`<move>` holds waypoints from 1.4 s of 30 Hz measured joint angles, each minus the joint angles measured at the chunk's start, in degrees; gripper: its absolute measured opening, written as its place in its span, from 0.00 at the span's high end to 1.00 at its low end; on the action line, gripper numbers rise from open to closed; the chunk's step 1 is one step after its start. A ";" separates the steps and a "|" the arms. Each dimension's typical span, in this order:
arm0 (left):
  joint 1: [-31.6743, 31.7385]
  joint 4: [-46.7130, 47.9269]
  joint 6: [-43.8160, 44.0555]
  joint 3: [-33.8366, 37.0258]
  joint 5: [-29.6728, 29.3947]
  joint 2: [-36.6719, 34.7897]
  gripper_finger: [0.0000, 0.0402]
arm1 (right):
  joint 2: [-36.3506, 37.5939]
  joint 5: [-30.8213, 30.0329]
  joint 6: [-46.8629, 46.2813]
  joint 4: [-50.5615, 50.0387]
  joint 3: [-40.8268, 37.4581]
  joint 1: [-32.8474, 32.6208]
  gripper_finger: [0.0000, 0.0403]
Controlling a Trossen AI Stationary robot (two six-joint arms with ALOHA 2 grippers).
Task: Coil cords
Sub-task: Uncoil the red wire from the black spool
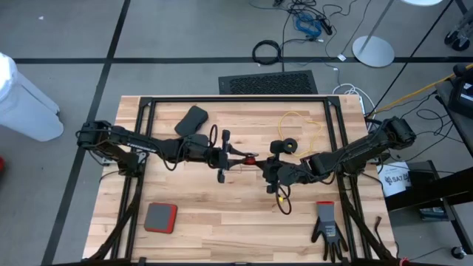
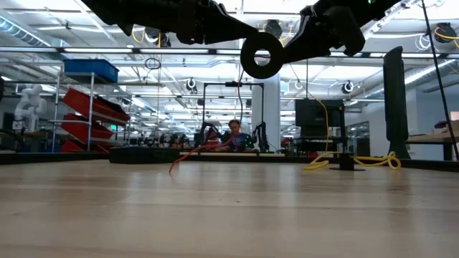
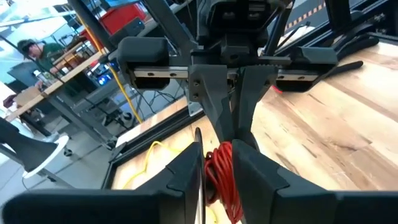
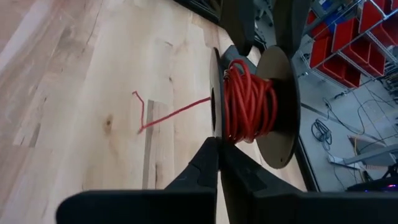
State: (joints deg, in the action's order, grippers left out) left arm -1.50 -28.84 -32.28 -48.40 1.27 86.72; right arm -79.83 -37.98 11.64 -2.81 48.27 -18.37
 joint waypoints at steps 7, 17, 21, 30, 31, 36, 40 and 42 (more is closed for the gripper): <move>0.81 1.99 0.34 0.02 -0.02 0.00 0.73 | -0.01 0.17 0.17 -0.19 0.00 -0.08 1.00; 1.51 2.31 0.45 0.04 -0.05 0.00 0.73 | -0.02 0.33 0.07 -0.62 0.00 -0.36 1.00; 1.51 2.32 0.47 0.07 -0.06 0.00 0.73 | -0.02 0.35 0.04 -0.79 0.00 -0.79 1.00; 1.51 2.12 0.49 0.09 -0.08 0.00 0.83 | -0.02 0.28 -0.17 -0.90 0.00 -0.92 1.00; 1.51 2.16 0.49 0.09 -0.06 0.00 0.85 | -0.02 0.24 -0.17 -0.90 0.00 -0.92 1.00; 1.51 2.40 0.51 0.09 0.18 0.00 0.94 | -0.01 0.15 -0.13 -0.87 -0.02 -0.92 1.00; 1.54 2.38 0.47 0.09 0.18 0.02 0.98 | 0.00 0.19 -0.11 -0.88 -0.02 -0.92 1.00; 1.51 2.38 0.47 0.09 0.18 0.02 0.98 | -0.01 0.20 -0.13 -0.90 -0.02 -0.92 1.00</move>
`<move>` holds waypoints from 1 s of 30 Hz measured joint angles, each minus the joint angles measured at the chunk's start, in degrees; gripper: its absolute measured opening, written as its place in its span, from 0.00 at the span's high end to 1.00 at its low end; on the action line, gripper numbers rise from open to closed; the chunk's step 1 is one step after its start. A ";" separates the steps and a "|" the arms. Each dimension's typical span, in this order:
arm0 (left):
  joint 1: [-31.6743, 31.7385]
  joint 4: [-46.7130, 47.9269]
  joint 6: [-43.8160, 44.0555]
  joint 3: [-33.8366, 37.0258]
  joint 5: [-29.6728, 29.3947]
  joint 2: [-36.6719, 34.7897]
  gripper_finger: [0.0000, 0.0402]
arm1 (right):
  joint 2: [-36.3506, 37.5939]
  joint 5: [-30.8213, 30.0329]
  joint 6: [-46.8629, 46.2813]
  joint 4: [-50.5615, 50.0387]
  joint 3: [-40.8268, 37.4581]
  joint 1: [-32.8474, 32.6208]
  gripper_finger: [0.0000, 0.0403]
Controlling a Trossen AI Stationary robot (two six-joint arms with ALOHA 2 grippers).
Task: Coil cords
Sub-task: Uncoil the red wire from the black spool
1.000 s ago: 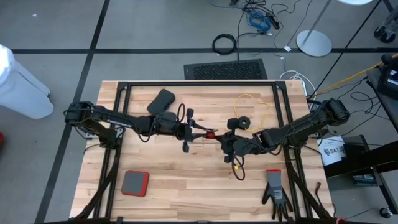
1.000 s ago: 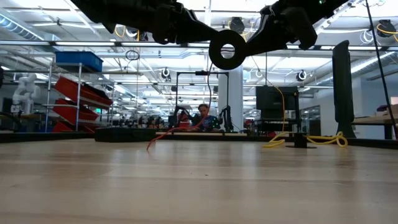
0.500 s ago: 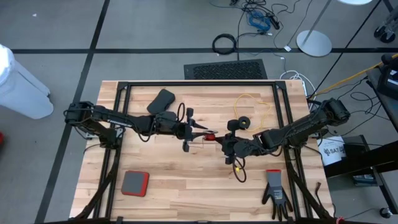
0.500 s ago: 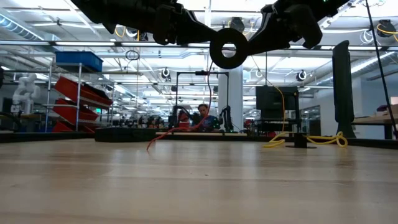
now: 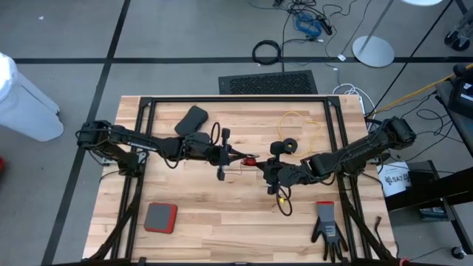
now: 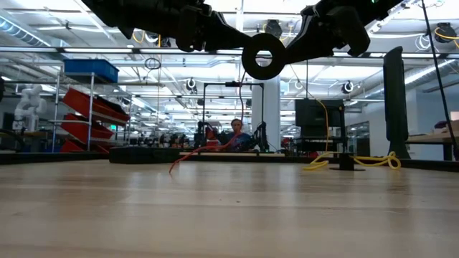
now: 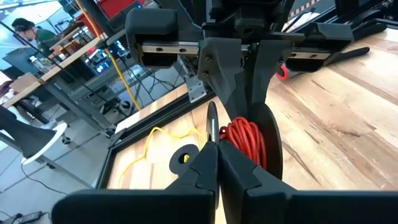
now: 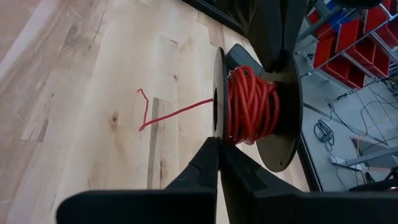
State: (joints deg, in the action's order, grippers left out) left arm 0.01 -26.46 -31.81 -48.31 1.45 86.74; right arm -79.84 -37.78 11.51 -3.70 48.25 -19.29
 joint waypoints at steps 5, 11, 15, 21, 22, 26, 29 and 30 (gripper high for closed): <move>-0.07 -0.92 -0.05 0.00 -2.10 0.03 0.99 | 0.00 -0.66 -1.02 0.06 0.00 0.04 1.00; -0.09 -5.05 -0.44 0.04 -7.72 0.09 1.00 | 0.05 -6.87 -3.21 -1.31 0.00 -0.15 0.96; -0.09 -7.52 -0.44 0.04 -12.19 0.09 1.00 | 0.05 -11.26 -3.35 -1.57 0.00 -0.98 0.86; -0.06 -12.06 -0.23 0.04 -21.63 0.09 1.00 | -0.02 -18.94 -5.13 -1.29 -0.04 -2.29 0.74; -0.11 -13.28 -0.03 0.04 -22.81 0.09 1.00 | -0.02 -19.26 -6.10 -1.02 -0.04 -2.25 0.73; -0.09 -17.10 2.99 0.04 -24.02 0.09 1.00 | 0.00 -19.18 -9.34 -0.54 -0.04 -1.72 0.73; -0.09 -18.79 5.50 0.04 -24.04 0.09 1.00 | 0.01 -18.99 -9.08 1.75 -0.07 -1.38 0.74; -0.09 -19.12 5.97 0.04 -24.02 0.09 1.00 | 0.01 -18.83 -8.10 3.75 -0.31 -1.33 0.74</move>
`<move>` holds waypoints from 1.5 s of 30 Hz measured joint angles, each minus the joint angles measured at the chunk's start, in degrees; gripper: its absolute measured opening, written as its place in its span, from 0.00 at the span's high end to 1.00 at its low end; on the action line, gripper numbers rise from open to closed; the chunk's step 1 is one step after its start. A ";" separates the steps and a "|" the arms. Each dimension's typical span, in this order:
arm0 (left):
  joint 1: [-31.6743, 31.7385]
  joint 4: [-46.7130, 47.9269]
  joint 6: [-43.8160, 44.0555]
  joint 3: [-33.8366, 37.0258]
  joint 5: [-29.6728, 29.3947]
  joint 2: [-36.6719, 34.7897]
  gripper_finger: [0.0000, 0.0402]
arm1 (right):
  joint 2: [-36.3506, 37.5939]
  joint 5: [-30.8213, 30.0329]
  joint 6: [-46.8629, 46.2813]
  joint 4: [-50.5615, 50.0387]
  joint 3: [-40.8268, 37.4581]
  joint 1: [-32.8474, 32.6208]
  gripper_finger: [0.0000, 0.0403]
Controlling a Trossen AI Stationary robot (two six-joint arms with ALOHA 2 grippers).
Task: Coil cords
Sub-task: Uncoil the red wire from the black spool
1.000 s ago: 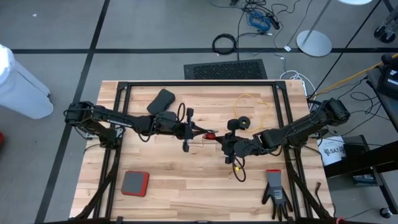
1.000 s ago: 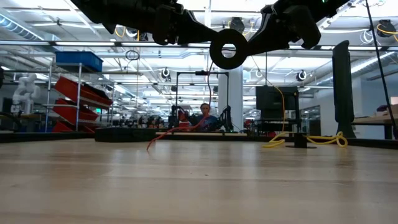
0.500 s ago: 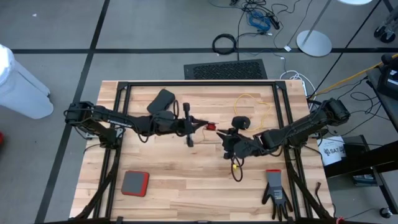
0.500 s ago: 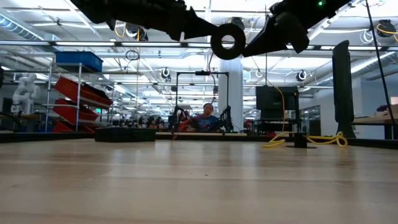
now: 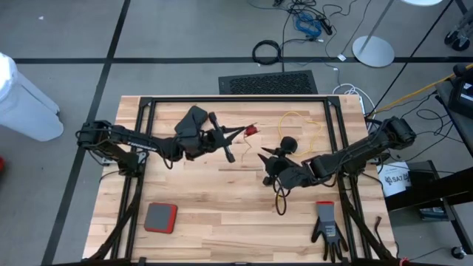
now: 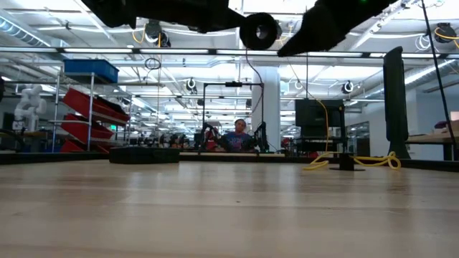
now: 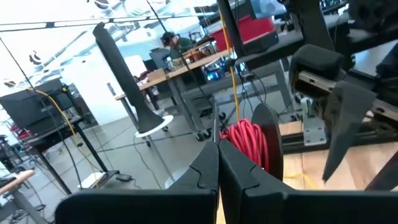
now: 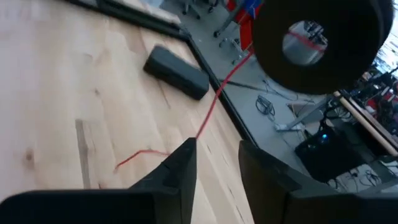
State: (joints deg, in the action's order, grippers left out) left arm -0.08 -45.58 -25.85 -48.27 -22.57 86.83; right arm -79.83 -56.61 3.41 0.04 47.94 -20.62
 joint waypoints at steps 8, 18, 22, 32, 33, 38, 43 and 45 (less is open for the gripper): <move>-0.46 -0.57 1.58 0.00 0.63 0.00 1.00 | 0.00 5.96 8.00 19.88 -5.38 2.13 0.75; -0.83 -0.72 1.60 -0.02 1.25 0.07 1.00 | -0.02 13.45 4.75 24.67 -7.02 6.17 0.75; -0.87 -0.89 1.60 -0.02 1.29 0.09 1.00 | -0.03 13.52 3.37 25.31 -7.03 6.94 0.75; -1.20 -3.61 1.64 -0.07 1.29 0.15 1.00 | -7.60 10.45 6.92 35.78 -7.06 7.28 0.76; -1.20 -3.35 1.64 -0.07 1.29 0.15 1.00 | -7.85 10.09 7.54 36.44 -7.06 7.30 0.77; -1.20 -2.95 1.62 -0.07 1.29 0.17 1.00 | -7.96 9.91 8.23 36.97 -7.06 7.52 0.84; -1.20 -2.86 1.62 -0.07 1.29 0.17 1.00 | -7.95 9.95 8.27 37.02 -7.04 7.52 0.90; -1.20 -2.86 1.64 -0.07 1.29 0.17 1.00 | -7.96 10.11 8.25 37.04 -7.04 7.52 0.92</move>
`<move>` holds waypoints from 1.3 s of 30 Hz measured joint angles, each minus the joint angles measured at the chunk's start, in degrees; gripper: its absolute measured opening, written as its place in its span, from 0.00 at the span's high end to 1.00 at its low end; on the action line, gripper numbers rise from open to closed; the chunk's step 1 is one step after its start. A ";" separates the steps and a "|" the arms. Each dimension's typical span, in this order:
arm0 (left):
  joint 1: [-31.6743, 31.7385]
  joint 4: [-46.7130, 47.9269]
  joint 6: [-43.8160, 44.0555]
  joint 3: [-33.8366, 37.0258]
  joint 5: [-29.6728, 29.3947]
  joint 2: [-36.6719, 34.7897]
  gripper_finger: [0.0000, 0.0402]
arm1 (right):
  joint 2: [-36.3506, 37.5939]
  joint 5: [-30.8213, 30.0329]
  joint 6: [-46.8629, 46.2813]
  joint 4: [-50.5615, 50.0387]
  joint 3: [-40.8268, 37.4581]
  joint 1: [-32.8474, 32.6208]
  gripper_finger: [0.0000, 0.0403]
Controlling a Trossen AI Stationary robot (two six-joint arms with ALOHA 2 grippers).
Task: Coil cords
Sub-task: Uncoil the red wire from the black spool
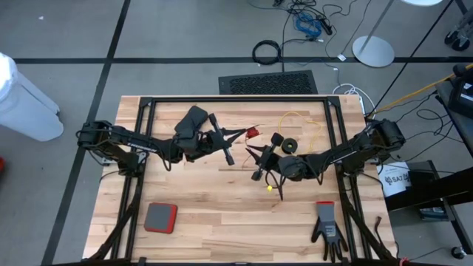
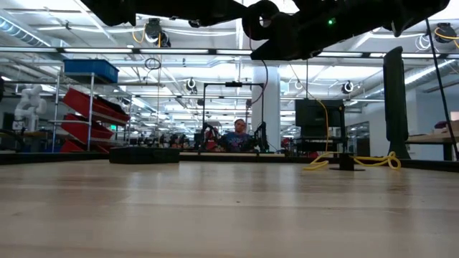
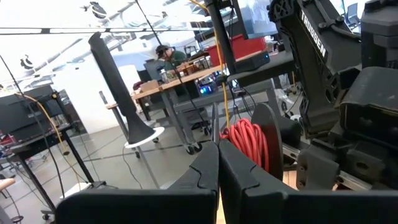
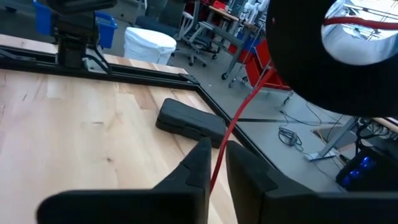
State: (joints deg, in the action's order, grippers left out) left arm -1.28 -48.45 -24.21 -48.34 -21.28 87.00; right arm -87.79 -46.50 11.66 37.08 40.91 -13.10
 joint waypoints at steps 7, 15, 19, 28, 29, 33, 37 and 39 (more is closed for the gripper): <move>0.00 0.11 1.34 0.00 0.12 0.01 1.00 | 0.00 0.36 0.00 -0.02 0.00 0.31 0.98; 1.06 2.88 -2.70 0.00 -2.97 0.76 1.00 | 0.00 4.49 1.00 0.85 0.00 0.01 1.00; 2.01 7.16 -4.60 0.00 -5.17 1.64 1.00 | 0.00 0.91 4.60 3.06 0.02 -2.05 1.00; 2.01 7.82 -4.78 0.00 -6.40 1.77 1.00 | 2.68 -19.62 3.55 -7.38 0.04 -5.74 1.00; 2.01 7.66 -4.78 0.00 -6.41 1.77 1.00 | 3.19 -19.49 0.39 -10.38 0.04 -5.75 1.00; 2.01 6.33 -4.77 0.00 -6.43 1.77 1.00 | 4.72 -15.83 -11.86 -21.81 0.04 -5.54 1.00; 2.05 3.94 -4.76 0.00 -6.43 1.77 1.00 | 4.81 -4.33 -16.79 -24.84 0.04 -4.92 1.00; 2.35 2.79 -4.76 0.00 -6.41 1.77 1.00 | 4.81 1.60 -15.77 -23.83 0.04 -4.92 1.00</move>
State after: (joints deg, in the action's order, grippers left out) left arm 1.07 -45.65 -28.97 -48.34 -27.69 88.77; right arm -82.98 -44.90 -4.11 13.25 40.95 -18.03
